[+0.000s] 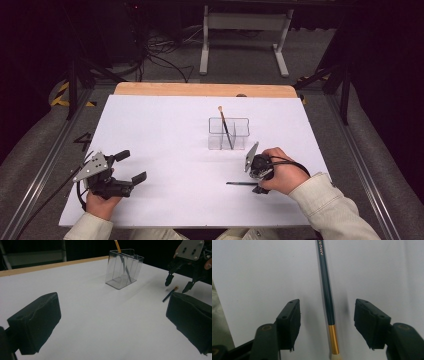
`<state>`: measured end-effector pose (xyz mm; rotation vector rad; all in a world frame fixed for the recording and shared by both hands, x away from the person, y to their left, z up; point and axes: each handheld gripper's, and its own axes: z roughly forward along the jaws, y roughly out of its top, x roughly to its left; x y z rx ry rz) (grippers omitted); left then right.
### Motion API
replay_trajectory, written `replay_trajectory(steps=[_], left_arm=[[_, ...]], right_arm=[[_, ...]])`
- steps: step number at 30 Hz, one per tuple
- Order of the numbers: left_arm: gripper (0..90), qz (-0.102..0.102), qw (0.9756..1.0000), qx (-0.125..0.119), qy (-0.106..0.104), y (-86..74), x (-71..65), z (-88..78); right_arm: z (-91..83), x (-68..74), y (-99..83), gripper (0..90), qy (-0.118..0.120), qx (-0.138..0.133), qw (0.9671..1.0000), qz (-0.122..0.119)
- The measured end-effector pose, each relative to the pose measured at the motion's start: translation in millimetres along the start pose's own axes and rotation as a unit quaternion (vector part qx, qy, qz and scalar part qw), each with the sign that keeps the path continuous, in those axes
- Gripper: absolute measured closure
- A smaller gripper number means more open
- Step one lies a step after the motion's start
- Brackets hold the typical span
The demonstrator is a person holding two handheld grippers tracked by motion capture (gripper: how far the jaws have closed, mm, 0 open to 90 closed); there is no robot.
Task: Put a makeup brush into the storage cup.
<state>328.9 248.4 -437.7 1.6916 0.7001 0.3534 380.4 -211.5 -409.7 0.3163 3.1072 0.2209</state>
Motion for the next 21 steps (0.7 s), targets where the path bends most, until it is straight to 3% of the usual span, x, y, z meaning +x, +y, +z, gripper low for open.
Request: replay_trajectory(steps=[9, 21], left_arm=[[0.4, -0.001, 1.0, 0.0, 0.001, -0.3, -0.3, 0.6], [0.4, -0.001, 1.0, 0.001, -0.001, -0.3, -0.2, 0.6]], right_arm=[[4.1, 0.7, 2.8, 60.2, 0.002, 0.031, 0.9993, -0.022], [6.9, 1.3, 5.0, 73.9, 0.002, 0.054, 0.9978, -0.037]])
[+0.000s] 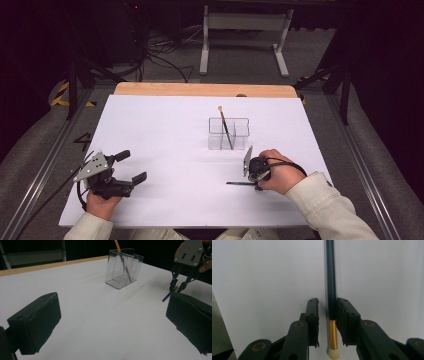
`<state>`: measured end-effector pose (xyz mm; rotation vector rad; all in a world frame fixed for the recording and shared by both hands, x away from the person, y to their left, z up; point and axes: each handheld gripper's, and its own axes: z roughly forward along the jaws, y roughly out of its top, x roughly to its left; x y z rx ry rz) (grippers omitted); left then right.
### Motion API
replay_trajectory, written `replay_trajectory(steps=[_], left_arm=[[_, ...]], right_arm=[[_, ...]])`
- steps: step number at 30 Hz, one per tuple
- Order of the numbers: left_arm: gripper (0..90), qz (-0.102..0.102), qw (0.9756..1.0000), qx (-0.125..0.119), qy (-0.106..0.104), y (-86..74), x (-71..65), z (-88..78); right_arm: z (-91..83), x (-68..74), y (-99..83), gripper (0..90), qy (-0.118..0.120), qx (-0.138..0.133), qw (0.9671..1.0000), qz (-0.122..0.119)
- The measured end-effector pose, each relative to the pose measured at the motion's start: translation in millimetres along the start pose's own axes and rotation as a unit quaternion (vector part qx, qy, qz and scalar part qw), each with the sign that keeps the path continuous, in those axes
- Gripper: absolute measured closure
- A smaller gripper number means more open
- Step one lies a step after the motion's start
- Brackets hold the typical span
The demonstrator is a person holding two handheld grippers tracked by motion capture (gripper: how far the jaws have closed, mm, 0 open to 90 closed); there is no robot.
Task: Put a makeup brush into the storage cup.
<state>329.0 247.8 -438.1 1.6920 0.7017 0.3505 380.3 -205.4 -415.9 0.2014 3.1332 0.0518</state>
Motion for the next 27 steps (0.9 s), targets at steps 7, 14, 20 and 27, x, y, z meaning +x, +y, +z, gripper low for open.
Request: replay_trajectory(steps=[7, 14, 20, 27], left_arm=[[0.5, 0.0, 1.0, 0.0, 0.002, -0.2, 0.0, 0.1], [0.5, 0.001, 1.0, 0.001, 0.002, 0.0, -0.3, 0.5], [0.5, 0.005, 0.9999, 0.009, -0.003, 0.7, -1.5, 2.1], [0.2, 0.028, 0.999, 0.029, -0.02, 4.4, -10.1, 11.1]], right_arm=[[2.2, -1.1, 0.8, 80.0, -0.005, 0.009, 0.9999, -0.007], [2.1, -0.3, 2.7, 83.4, -0.005, 0.016, 0.9997, -0.019], [2.5, 0.5, 3.4, 83.7, -0.006, 0.016, 0.9995, -0.027], [-7.9, 2.5, 4.6, 83.8, -0.018, 0.013, 0.9991, -0.036]])
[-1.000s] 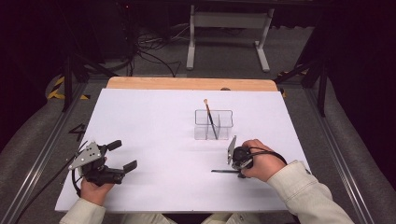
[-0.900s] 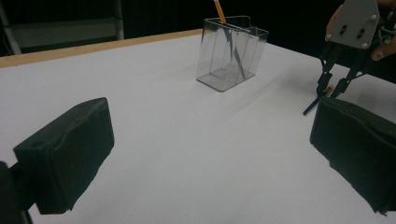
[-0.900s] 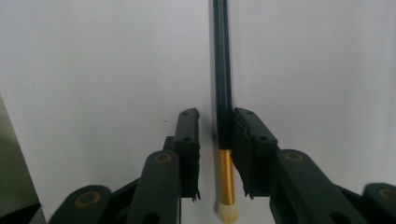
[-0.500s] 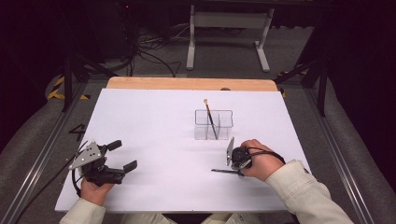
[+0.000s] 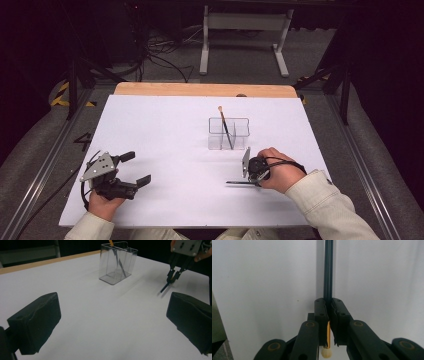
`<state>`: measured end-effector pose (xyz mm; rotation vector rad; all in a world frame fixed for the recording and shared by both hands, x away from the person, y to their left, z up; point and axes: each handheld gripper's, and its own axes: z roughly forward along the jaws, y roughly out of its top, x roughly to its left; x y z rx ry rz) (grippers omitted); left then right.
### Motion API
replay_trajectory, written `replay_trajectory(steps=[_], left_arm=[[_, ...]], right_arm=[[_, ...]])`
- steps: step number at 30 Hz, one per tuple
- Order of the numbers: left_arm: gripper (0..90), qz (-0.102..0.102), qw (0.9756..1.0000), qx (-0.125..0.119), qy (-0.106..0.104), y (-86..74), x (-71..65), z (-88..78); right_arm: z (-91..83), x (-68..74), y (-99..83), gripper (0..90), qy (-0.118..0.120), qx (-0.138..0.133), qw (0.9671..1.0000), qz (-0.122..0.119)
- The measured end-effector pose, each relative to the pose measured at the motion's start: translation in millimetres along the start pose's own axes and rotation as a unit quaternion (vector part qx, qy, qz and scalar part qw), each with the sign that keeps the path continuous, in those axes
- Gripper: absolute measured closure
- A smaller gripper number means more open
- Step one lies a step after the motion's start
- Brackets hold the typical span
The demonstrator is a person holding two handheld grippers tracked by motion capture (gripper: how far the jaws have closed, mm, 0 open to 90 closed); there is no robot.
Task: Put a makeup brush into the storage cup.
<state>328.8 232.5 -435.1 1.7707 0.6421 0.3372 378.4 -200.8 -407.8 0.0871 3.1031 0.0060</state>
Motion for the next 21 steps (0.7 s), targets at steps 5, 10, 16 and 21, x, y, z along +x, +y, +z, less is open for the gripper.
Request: replay_trajectory(steps=[5, 10, 16, 21], left_arm=[[0.3, 0.022, 0.9992, 0.019, -0.029, 5.6, -10.1, 12.1], [0.3, 0.018, 0.9982, 0.021, -0.052, 7.9, -15.4, 19.2], [0.6, 0.013, 0.9966, 0.021, -0.078, 9.2, -20.9, 26.6], [0.6, 0.01, 0.9953, 0.024, -0.093, 10.6, -25.1, 31.6]], right_arm=[[-12.3, 1.1, 4.3, 83.8, -0.016, 0.002, 0.9997, -0.015], [-21.1, 2.5, 10.3, 83.8, -0.029, 0.002, 0.9991, -0.03], [-30.9, 4.5, 20.7, 83.8, -0.043, 0.011, 0.9977, -0.052], [-38.2, 5.1, 28.9, 83.8, -0.051, 0.013, 0.9965, -0.065]])
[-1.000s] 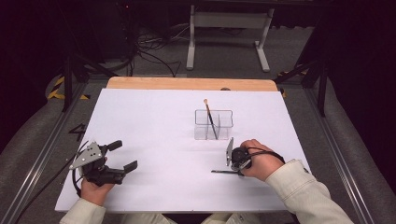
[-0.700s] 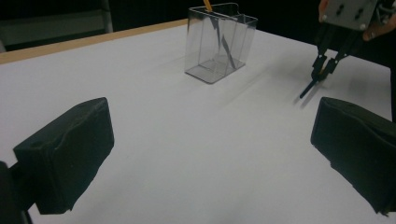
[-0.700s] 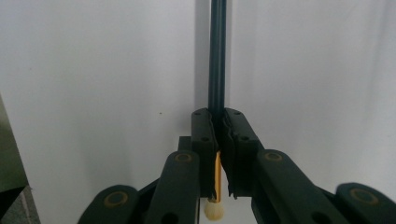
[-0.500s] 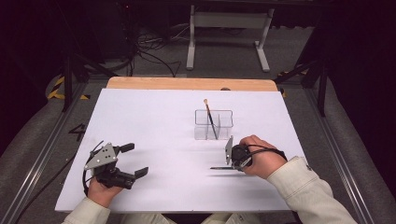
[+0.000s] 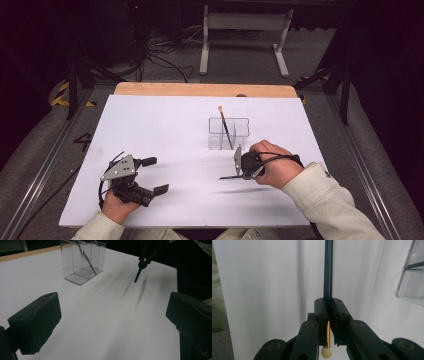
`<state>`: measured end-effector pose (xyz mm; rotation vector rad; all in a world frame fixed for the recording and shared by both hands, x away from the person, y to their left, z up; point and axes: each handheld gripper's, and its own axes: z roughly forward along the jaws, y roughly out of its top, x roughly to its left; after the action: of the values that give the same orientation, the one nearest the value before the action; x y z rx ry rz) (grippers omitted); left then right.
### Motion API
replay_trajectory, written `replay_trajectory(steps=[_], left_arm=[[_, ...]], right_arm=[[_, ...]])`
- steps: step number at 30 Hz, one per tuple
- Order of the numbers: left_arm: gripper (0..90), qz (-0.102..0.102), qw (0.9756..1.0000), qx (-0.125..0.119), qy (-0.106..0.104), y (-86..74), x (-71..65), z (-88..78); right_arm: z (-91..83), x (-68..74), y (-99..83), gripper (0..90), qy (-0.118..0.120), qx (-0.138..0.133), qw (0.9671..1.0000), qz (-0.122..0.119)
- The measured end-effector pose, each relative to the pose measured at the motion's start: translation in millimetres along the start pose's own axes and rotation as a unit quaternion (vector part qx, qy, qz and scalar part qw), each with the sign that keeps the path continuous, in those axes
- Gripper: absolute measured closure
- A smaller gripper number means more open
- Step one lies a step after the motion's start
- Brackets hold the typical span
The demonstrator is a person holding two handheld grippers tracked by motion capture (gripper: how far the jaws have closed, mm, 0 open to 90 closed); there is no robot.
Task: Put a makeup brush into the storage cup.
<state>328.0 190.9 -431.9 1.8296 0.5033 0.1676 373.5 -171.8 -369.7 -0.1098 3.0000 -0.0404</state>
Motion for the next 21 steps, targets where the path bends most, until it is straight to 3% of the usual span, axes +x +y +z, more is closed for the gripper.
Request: replay_trajectory(steps=[6, 21], left_arm=[[1.9, 0.004, 0.9998, -0.001, -0.017, 2.2, -2.1, 4.4], [3.6, 0.007, 0.9989, -0.017, -0.044, 12.7, -5.4, 21.7]], right_arm=[[-8.4, -1.8, 11.6, 83.8, -0.007, -0.002, 0.9998, -0.018], [-26.0, -6.3, 34.9, 83.8, -0.013, -0.026, 0.999, -0.033]])
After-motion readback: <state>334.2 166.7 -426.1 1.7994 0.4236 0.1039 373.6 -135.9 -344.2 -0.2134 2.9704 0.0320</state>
